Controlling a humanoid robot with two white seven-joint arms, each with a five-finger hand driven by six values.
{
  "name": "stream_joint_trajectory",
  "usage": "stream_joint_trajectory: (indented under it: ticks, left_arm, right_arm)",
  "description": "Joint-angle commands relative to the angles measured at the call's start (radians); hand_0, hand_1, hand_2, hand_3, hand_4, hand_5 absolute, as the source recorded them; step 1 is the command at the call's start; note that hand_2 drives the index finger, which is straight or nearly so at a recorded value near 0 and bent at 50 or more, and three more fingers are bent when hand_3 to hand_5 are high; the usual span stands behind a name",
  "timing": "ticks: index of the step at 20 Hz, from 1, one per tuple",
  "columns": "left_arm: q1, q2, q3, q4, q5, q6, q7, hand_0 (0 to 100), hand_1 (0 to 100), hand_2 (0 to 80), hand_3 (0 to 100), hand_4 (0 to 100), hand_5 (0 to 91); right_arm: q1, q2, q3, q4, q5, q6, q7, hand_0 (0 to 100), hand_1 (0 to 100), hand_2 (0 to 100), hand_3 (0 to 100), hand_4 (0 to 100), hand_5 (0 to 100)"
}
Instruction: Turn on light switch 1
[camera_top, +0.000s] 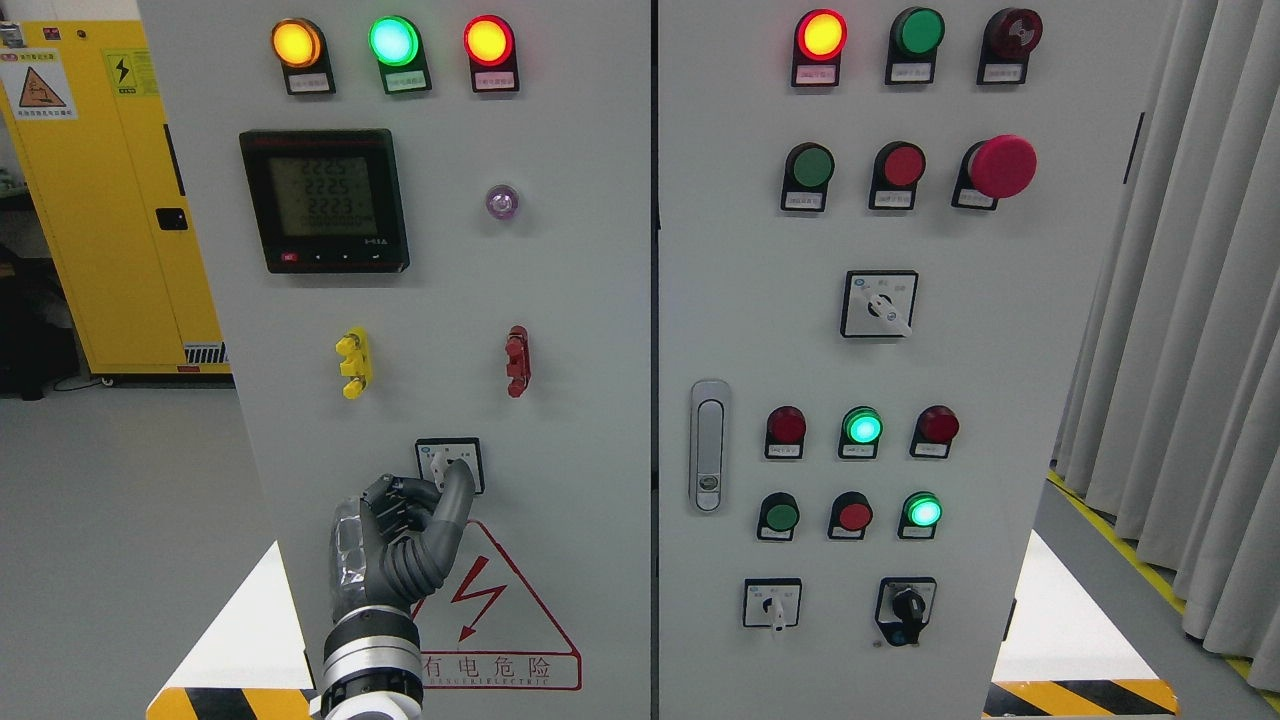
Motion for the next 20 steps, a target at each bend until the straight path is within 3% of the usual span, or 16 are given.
stream_joint_trajectory:
  ticks: [1, 20]
  left_arm:
    - [0.0, 0.0, 0.0, 0.003, 0.001, -0.001, 0.0, 40, 62, 66.5, 94, 81, 81.4]
    - [-0.005, 0.0, -0.002, 0.004, 0.001, -0.001, 0.0, 40, 60, 64.4, 94, 81, 81.2]
  right_arm:
    - [0.0, 0.0, 0.0, 0.0, 0.0, -0.001, 0.001, 0, 50, 4, 0, 0, 0]
    - [0.0, 0.0, 0.0, 0.0, 0.0, -0.001, -0.001, 0, 50, 4, 0, 0, 0]
